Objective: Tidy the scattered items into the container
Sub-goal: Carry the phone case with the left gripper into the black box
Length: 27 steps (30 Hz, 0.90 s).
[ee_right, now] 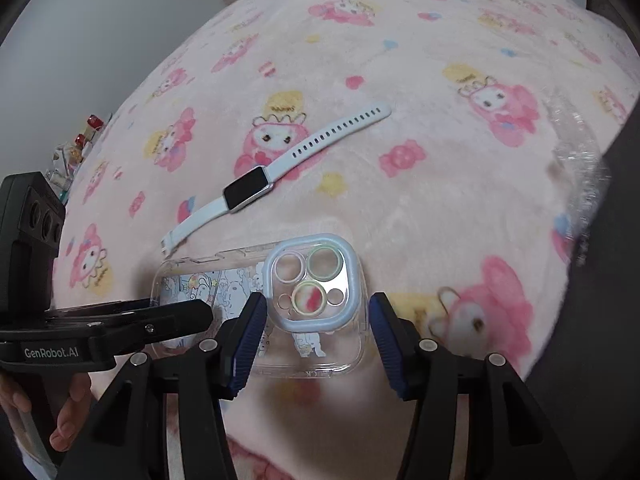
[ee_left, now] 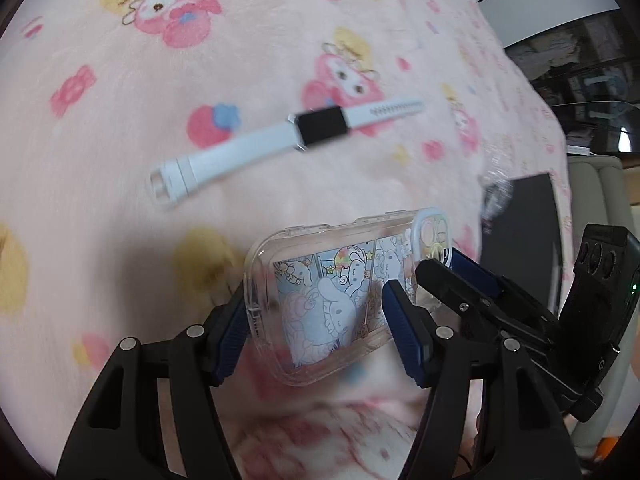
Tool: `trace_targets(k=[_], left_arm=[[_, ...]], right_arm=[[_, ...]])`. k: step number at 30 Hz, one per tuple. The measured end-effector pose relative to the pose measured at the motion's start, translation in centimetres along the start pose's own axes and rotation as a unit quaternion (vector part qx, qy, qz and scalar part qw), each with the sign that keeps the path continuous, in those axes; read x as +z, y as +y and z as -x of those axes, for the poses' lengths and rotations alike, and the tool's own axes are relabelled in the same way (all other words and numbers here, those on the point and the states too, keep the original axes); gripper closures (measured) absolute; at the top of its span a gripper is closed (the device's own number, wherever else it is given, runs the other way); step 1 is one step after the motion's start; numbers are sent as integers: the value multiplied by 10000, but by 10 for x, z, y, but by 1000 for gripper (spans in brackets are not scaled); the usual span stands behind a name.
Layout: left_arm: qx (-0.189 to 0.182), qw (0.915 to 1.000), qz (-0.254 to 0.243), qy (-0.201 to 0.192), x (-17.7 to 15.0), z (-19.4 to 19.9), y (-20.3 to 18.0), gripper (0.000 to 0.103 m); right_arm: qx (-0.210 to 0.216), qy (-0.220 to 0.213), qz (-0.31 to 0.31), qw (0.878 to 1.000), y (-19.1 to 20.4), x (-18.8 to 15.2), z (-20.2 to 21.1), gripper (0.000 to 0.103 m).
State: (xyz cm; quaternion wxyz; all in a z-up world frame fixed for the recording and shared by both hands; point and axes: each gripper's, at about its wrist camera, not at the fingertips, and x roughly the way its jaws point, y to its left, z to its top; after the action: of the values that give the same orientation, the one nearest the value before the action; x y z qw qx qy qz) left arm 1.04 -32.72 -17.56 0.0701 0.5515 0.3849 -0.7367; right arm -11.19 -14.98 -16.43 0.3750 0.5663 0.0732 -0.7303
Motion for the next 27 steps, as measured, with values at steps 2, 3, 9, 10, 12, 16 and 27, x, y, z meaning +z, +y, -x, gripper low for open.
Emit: trace_targets(k=[2,3,9,10,12,16,27], left_arm=[[-7,9999,-87,-106,-10,13,-8,38],[-9,9998,-147,-147,-14,18,-15,38],[-188,9959,-774,-431,-47,51,-68,38],[-211,9947,-886,-482,-51,52,-81,38],[-313,9923,-1069,-548,-59,55,-103,38],[-652,9882,-1283,-515,-75,51,-139,38],[-775,9760,-2028,-174,-105,16,-234,38]], right_arm=[[-10,-150,79,9999,7,-9,22,53],[-10,-230,102,9997,8,-13,33,53],[-263,-698,105,9972,9,-33,92,53],[-267,-770,29,9967,3,-39,104,53],[-260,-863,-154,9958,-3,-45,115,53],[-332,-1005,-392,9936,-26,-66,147,53],[-344,-1481,-1147,9817,-101,-124,214,53]])
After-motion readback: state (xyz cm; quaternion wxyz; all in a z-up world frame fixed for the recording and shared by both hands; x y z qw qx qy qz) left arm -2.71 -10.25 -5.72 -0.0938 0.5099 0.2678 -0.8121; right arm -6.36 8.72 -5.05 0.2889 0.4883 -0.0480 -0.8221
